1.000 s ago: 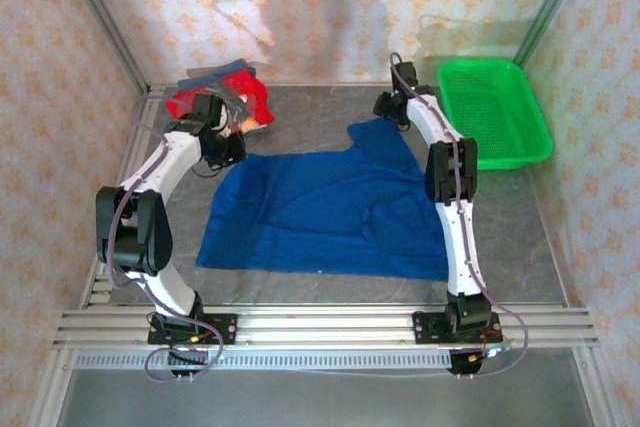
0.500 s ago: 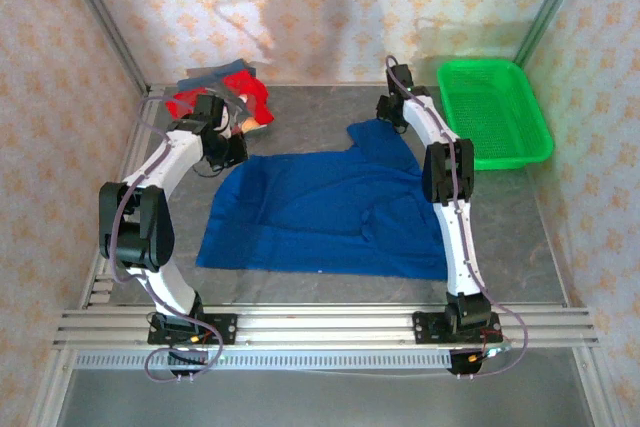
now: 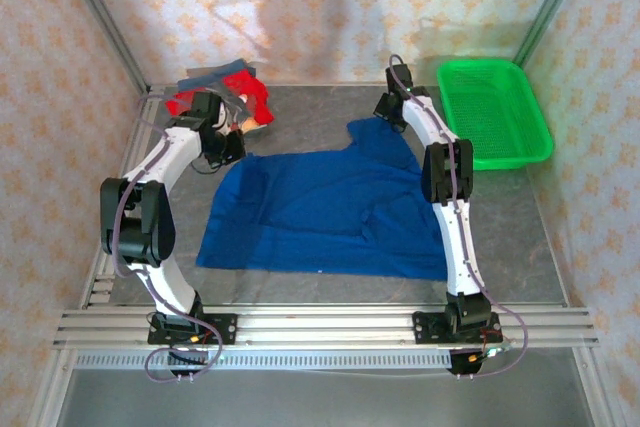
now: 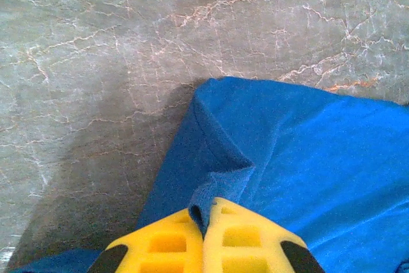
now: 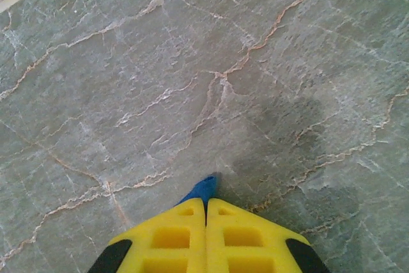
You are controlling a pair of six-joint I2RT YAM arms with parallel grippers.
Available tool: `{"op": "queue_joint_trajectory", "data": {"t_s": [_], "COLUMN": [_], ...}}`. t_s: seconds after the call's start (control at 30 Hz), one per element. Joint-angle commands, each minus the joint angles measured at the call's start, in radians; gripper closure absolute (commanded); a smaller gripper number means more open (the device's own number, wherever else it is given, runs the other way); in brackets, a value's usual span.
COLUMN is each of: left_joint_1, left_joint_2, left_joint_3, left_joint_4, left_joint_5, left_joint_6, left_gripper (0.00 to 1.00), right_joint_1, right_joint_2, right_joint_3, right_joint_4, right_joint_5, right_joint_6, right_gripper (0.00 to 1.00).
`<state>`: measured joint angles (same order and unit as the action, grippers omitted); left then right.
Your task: Fold and stack the t-shirts
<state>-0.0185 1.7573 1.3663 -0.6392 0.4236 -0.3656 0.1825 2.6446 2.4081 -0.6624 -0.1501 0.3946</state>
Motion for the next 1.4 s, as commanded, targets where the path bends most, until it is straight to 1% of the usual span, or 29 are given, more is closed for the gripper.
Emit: {"op": "queue_joint_trajectory", "data": {"t_s": [0.0, 0.07, 0.2, 0.37, 0.5, 0.63, 0.83, 0.97, 1.07, 1.2, 1.37], "left_joint_1": [0.013, 0.018, 0.034, 0.051, 0.083, 0.11, 0.115, 0.116, 0.117, 0.127, 0.146], "left_joint_2": [0.002, 0.005, 0.024, 0.054, 0.059, 0.066, 0.076, 0.071, 0.068, 0.067, 0.08], "left_joint_3": [0.067, 0.097, 0.168, 0.228, 0.234, 0.232, 0.234, 0.228, 0.22, 0.214, 0.225], "left_joint_4": [-0.007, -0.008, -0.015, -0.041, -0.052, -0.064, -0.059, -0.056, -0.062, -0.072, -0.08], "left_joint_5": [0.015, 0.015, 0.013, 0.002, -0.003, 0.004, 0.019, 0.017, 0.011, -0.005, -0.017], "left_joint_6": [0.021, 0.019, 0.024, 0.062, 0.076, 0.092, 0.102, 0.107, 0.124, 0.141, 0.169], "left_gripper": [1.0, 1.0, 1.0, 1.0, 1.0, 1.0, 1.0, 1.0, 1.0, 1.0, 1.0], "right_joint_1": [-0.001, 0.0, -0.001, -0.007, -0.011, -0.019, -0.019, -0.018, -0.018, -0.018, -0.021], "right_joint_2": [-0.075, -0.126, -0.205, -0.235, -0.28, -0.311, -0.326, -0.373, -0.442, -0.574, -0.716], "right_joint_3": [-0.025, -0.047, -0.083, -0.082, -0.137, -0.18, -0.177, -0.218, -0.3, -0.484, -0.689], "right_joint_4": [0.065, 0.103, 0.143, 0.13, 0.165, 0.21, 0.213, 0.228, 0.251, 0.329, 0.378], "right_joint_5": [0.038, 0.036, 0.075, 0.068, 0.086, 0.076, 0.07, 0.069, 0.071, 0.073, 0.087], "right_joint_6": [0.022, 0.007, -0.027, -0.051, -0.058, -0.053, -0.052, -0.052, -0.052, -0.042, -0.047], "right_gripper": [1.0, 1.0, 1.0, 1.0, 1.0, 1.0, 1.0, 1.0, 1.0, 1.0, 1.0]}}
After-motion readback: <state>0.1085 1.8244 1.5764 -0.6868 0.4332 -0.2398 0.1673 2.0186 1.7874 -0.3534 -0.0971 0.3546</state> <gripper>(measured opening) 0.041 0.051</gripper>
